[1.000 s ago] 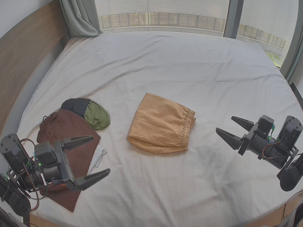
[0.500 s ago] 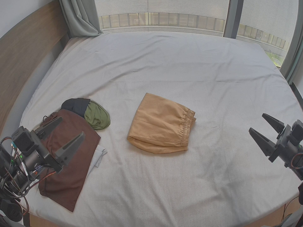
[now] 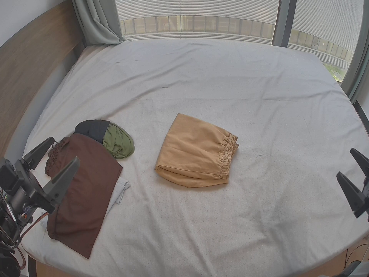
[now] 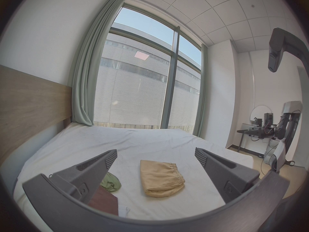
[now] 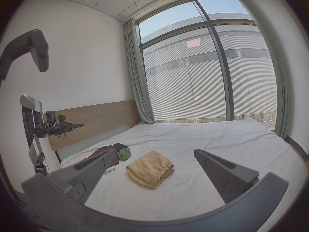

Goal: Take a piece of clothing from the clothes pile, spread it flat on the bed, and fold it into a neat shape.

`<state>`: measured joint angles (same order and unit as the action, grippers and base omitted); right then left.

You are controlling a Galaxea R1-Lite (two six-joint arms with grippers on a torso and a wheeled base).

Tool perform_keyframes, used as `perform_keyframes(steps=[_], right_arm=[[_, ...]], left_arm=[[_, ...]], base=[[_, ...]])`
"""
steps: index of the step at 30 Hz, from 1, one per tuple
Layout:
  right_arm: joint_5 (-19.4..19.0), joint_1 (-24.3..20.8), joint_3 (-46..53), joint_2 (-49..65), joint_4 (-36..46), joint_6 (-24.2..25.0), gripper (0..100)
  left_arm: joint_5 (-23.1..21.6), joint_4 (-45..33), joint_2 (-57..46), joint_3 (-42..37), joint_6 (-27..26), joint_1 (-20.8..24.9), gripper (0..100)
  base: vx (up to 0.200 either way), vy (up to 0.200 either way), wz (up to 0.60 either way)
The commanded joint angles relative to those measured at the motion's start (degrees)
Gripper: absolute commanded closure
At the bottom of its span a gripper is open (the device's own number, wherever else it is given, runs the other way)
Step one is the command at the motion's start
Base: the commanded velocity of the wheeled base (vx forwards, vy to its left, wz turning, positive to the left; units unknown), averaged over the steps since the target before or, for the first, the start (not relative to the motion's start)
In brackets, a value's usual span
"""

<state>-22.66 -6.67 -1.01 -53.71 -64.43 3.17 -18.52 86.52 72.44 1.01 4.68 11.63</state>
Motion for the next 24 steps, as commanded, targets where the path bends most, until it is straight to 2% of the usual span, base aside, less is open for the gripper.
perform_keyframes(steps=[1,6,12,18,19,21,22,24], right_arm=[[-0.4,0.3,0.9,20.6,12.8,0.3,0],[-0.3,0.5,0.9,30.2,24.7,1.5,0],[-0.1,3.8,0.9,38.9,30.5,1.5,0],[-0.2,3.9,1.0,45.9,37.2,1.5,0],[-0.2,3.5,1.0,49.7,43.2,1.8,0],[-0.2,3.5,1.0,49.8,43.3,1.8,0],[0.3,3.5,1.0,49.5,45.0,1.8,0],[2.6,3.5,1.0,49.4,45.9,1.5,0]], left_arm=[[-0.4,-5.7,-8.5,-1.0,-0.6,-3.4,0],[-0.2,-20.8,-16.9,-1.0,-3.0,-0.3,0],[-0.2,-34.7,-29.0,-1.0,-4.2,-0.8,0],[-0.1,-38.8,-36.6,-1.0,-4.2,-1.0,0],[-0.1,-41.3,-40.7,-1.0,-4.2,-0.8,0],[-0.1,-41.6,-41.1,-1.0,-4.2,-0.7,0],[-0.1,-48.7,-47.0,-1.0,-4.2,-0.8,0],[0.1,-54.9,-52.3,-1.0,-4.2,-1.0,0]], base=[[0.0,0.0,0.0],[0.0,0.0,0.0],[0.0,0.0,0.0],[0.0,0.0,0.0],[0.0,0.0,0.0],[0.0,0.0,0.0],[0.0,0.0,0.0],[0.0,0.0,0.0]])
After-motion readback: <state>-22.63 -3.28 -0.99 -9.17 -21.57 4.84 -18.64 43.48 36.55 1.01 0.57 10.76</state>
